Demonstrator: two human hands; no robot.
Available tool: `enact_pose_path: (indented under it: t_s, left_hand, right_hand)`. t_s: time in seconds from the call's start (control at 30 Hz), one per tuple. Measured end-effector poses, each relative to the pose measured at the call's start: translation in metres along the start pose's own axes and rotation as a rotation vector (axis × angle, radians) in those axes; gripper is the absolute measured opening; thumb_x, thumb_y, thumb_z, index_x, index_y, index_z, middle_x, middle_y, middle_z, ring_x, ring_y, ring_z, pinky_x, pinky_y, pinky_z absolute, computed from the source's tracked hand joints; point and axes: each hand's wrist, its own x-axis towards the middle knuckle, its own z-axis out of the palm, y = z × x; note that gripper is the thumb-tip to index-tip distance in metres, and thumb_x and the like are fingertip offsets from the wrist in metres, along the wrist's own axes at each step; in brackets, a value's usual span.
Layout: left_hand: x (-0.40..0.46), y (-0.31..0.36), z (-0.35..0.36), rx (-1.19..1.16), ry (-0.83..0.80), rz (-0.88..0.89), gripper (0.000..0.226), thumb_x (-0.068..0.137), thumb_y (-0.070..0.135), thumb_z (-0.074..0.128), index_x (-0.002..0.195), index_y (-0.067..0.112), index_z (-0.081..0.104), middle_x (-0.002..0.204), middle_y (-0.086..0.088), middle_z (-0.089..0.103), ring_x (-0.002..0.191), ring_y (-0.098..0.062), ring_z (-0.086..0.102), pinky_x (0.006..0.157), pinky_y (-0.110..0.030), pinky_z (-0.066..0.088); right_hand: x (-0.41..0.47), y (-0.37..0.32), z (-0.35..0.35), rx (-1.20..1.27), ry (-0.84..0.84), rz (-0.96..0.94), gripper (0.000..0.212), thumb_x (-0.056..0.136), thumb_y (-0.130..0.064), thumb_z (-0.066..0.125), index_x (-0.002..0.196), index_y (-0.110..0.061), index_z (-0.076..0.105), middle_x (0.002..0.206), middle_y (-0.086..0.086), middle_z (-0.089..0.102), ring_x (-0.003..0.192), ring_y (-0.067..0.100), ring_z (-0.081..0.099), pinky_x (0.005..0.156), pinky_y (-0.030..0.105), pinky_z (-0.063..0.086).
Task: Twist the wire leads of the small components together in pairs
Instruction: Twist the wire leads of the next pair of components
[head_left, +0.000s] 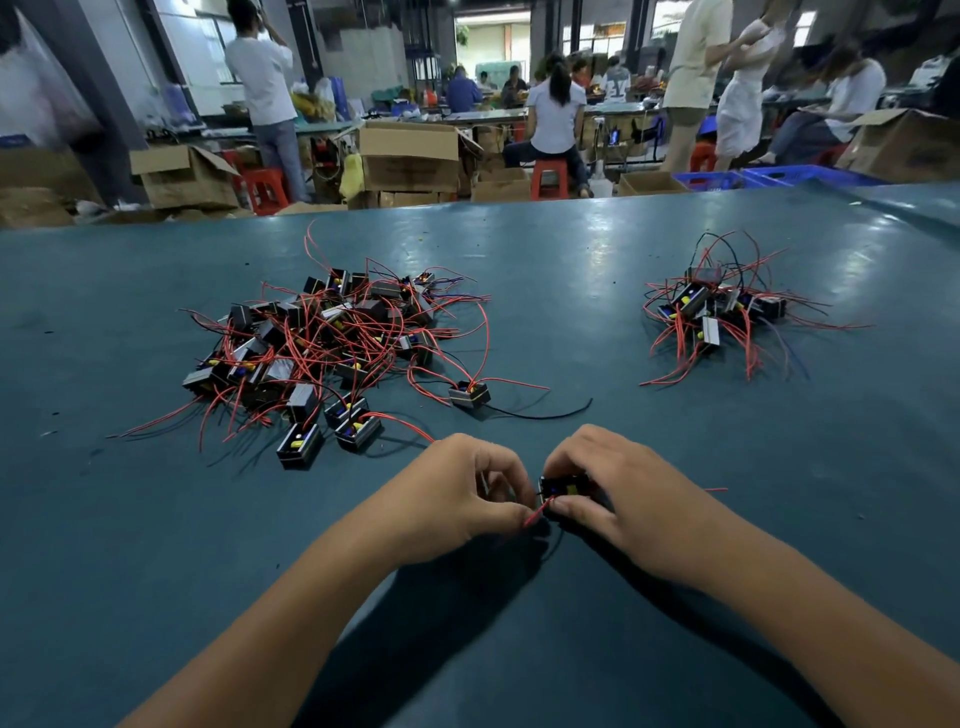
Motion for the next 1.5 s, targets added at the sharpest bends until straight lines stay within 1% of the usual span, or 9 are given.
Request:
enact_pose_path:
  t_s: [0.13,0.23,0.4,0.5,0.67,0.83,1.03,1.17,1.5]
  left_hand:
    - [0.002,-0.004,-0.001,0.222,0.075,-0.005,0.016,0.083,0.028,0.079,0.084,0.03,0.063,0.07,0.014,0.058,0.058,0.001,0.048,0.057,-0.017,0.038]
    - [0.001,-0.008,-0.012,0.304,0.003,-0.066,0.018,0.086,0.038,0.076,0.073,0.031,0.065,0.062,0.02,0.058,0.056,0.003,0.05,0.053,-0.013,0.036]
    - [-0.003,-0.012,-0.031,0.235,-0.097,-0.106,0.019,0.09,0.041,0.072,0.079,0.026,0.069,0.06,0.019,0.059,0.054,0.002,0.047,0.052,-0.013,0.035]
    - [-0.005,-0.012,-0.036,0.149,-0.054,-0.084,0.019,0.09,0.037,0.072,0.078,0.023,0.069,0.059,0.015,0.056,0.055,-0.003,0.044,0.053,-0.017,0.034]
    - [-0.007,-0.011,-0.043,0.068,0.018,-0.066,0.017,0.091,0.032,0.071,0.081,0.019,0.072,0.067,0.006,0.058,0.061,-0.008,0.045,0.058,-0.023,0.035]
    - [-0.006,-0.012,-0.044,0.075,0.051,-0.074,0.016,0.091,0.031,0.071,0.081,0.019,0.072,0.064,0.006,0.057,0.059,-0.009,0.044,0.057,-0.023,0.035]
    - [-0.004,-0.016,-0.042,0.068,0.088,-0.076,0.017,0.091,0.029,0.072,0.079,0.017,0.073,0.058,0.011,0.054,0.054,-0.004,0.04,0.052,-0.015,0.032]
    - [-0.003,-0.018,-0.043,0.072,0.11,-0.065,0.016,0.091,0.029,0.072,0.079,0.018,0.074,0.057,0.016,0.059,0.051,0.001,0.044,0.052,-0.009,0.034]
    - [0.003,-0.026,-0.037,0.199,0.171,-0.129,0.022,0.094,0.034,0.067,0.076,0.023,0.069,0.058,0.009,0.054,0.05,-0.004,0.041,0.052,-0.02,0.035]
  right_hand:
    - [-0.001,0.002,-0.003,0.025,-0.01,-0.019,0.015,0.091,-0.031,0.067,0.103,-0.024,0.058,0.098,-0.013,0.052,0.092,0.005,0.049,0.085,0.02,0.041]
    - [-0.001,0.005,-0.007,0.022,-0.015,-0.011,0.014,0.091,-0.03,0.067,0.102,-0.024,0.059,0.098,-0.013,0.054,0.093,0.005,0.05,0.086,0.023,0.043]
    - [-0.001,0.011,-0.017,0.013,-0.045,0.001,0.01,0.091,-0.028,0.068,0.1,-0.024,0.066,0.099,-0.01,0.056,0.093,0.008,0.055,0.087,0.028,0.045]
    - [-0.002,0.013,-0.02,0.015,-0.051,0.021,0.009,0.09,-0.027,0.07,0.099,-0.025,0.067,0.099,-0.01,0.057,0.093,0.008,0.056,0.087,0.029,0.045]
    - [-0.001,0.012,-0.021,0.03,-0.047,0.033,0.009,0.09,-0.027,0.07,0.098,-0.027,0.067,0.1,-0.011,0.059,0.093,0.006,0.057,0.086,0.027,0.045]
    - [-0.002,0.011,-0.022,0.046,-0.051,0.034,0.009,0.089,-0.026,0.071,0.098,-0.026,0.068,0.099,-0.01,0.059,0.092,0.006,0.057,0.086,0.028,0.045]
    - [-0.002,0.011,-0.021,0.053,-0.051,0.043,0.008,0.09,-0.026,0.07,0.098,-0.025,0.066,0.098,-0.009,0.057,0.093,0.008,0.056,0.087,0.032,0.046]
    - [0.0,0.013,-0.02,0.041,-0.051,0.036,0.008,0.091,-0.027,0.069,0.098,-0.026,0.065,0.099,-0.008,0.056,0.093,0.009,0.055,0.087,0.032,0.045]
    - [0.001,0.014,-0.018,0.024,-0.054,0.047,0.008,0.092,-0.029,0.067,0.099,-0.027,0.064,0.097,-0.011,0.054,0.091,0.007,0.052,0.086,0.028,0.043]
